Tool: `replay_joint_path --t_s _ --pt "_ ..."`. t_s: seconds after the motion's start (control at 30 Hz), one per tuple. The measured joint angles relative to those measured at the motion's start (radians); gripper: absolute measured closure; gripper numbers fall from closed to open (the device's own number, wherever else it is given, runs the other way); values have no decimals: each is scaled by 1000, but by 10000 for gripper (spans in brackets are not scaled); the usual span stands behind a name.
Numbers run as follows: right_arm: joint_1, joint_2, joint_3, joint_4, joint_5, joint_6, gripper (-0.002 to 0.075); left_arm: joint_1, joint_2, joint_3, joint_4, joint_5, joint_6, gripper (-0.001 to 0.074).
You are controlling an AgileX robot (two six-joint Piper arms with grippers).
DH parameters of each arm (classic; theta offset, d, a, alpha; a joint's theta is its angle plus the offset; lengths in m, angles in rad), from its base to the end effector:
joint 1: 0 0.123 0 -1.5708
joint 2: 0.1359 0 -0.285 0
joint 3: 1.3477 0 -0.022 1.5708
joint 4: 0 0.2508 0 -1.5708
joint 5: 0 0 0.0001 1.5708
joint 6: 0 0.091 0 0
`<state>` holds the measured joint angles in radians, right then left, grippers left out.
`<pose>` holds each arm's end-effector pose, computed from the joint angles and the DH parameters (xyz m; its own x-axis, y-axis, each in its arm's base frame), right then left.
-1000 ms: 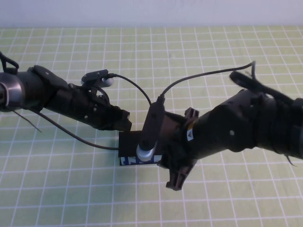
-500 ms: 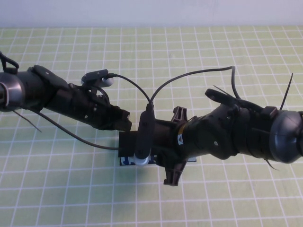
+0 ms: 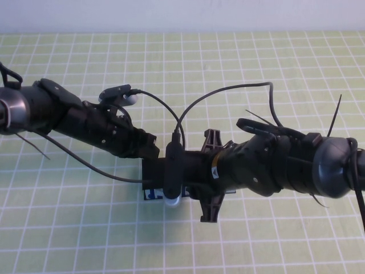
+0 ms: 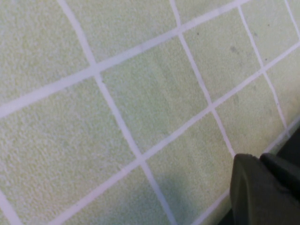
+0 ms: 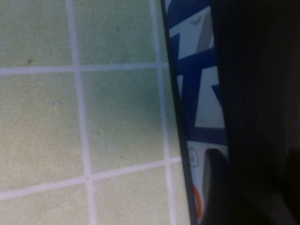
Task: Take glasses out of glasses case
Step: Pick up the glasses from the glasses case
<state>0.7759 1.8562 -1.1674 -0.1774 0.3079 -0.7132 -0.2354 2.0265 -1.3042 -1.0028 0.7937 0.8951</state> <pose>0.2831 0.2709 0.1878 0.1653 -0.9182 -0.3599 -0.8628 0.0422 -0.5038 0.3805 -0.1476 0.1625 -0.8530 0.2560 -0.4549 0.4872 0.7035 -0.5175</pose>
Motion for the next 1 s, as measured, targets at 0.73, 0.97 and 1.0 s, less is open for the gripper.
replay_joint_path --t_s 0.73,0.97,1.0 --pt "7 -73 -49 -30 42 48 729 2 -5 -10 29 19 0 739" --pt "7 -73 -49 -32 42 70 730 68 -143 -5 35 29 0 739" --pt "7 -73 -49 -34 41 71 730 77 -169 1 35 29 0 739"
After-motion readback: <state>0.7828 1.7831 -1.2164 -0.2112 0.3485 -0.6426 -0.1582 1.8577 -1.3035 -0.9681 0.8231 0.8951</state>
